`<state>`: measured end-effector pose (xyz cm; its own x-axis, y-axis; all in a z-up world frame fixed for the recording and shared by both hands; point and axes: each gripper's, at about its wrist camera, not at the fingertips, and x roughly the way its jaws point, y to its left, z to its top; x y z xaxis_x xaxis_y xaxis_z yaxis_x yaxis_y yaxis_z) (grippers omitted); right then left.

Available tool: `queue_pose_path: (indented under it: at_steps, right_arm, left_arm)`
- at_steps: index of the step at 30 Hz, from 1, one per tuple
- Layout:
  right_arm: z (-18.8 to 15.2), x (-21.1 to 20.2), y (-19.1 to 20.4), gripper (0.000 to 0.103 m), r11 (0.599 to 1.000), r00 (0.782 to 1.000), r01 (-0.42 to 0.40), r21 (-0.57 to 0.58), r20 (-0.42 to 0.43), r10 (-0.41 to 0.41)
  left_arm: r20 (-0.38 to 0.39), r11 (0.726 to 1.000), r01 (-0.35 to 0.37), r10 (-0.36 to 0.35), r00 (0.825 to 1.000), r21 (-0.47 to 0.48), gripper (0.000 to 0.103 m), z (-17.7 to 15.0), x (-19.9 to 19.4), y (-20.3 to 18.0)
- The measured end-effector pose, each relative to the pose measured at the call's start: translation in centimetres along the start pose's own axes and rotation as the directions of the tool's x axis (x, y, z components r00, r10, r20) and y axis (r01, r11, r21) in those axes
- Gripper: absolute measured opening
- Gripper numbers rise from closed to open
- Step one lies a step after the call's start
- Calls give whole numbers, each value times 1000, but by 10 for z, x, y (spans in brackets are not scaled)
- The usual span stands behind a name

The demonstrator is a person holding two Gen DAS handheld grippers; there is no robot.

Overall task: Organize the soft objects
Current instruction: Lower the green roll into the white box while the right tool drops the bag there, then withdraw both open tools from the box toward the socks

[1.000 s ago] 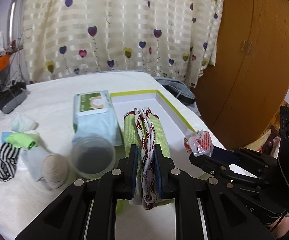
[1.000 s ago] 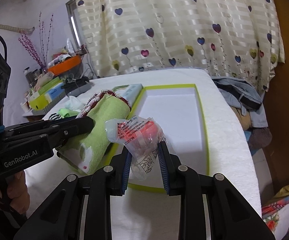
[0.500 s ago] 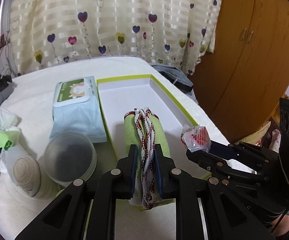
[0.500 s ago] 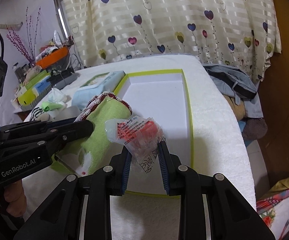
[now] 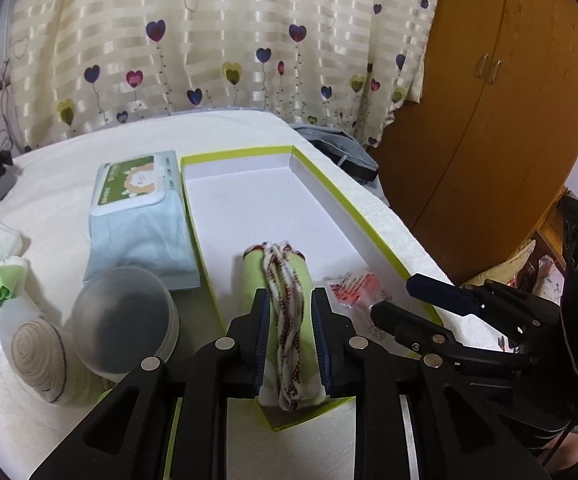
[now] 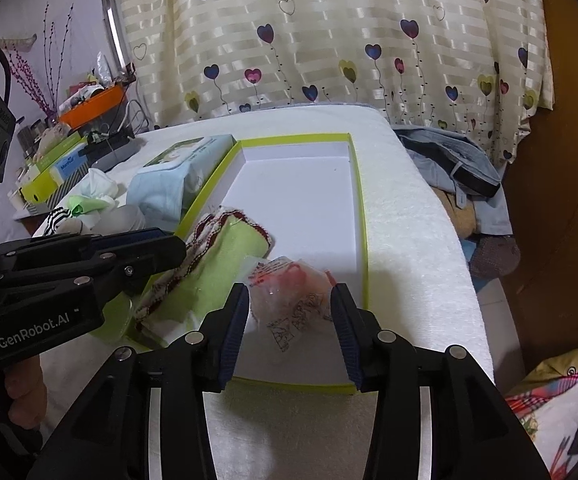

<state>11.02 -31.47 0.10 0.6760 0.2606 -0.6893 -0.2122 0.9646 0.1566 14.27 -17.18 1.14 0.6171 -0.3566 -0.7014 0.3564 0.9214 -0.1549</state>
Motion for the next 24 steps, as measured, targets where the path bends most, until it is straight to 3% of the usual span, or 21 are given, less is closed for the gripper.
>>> queue_pose_path:
  at_steps: [10, 14, 24]
  right_arm:
    - [1, -22, 6, 44, 1000, 999, 6, -11, 52, -5]
    - [1, -34, 13, 57, 1000, 996, 11, -17, 87, -9]
    - [3, -52, 39, 57, 998, 992, 8, -56, 123, -1]
  left_arm:
    - [65, 1000, -22, 21, 998, 7, 20, 1, -30, -4]
    - [96, 999, -34, 34, 995, 4, 20, -2, -45, -2]
    - [143, 997, -71, 74, 987, -28, 22, -12, -79, 13]
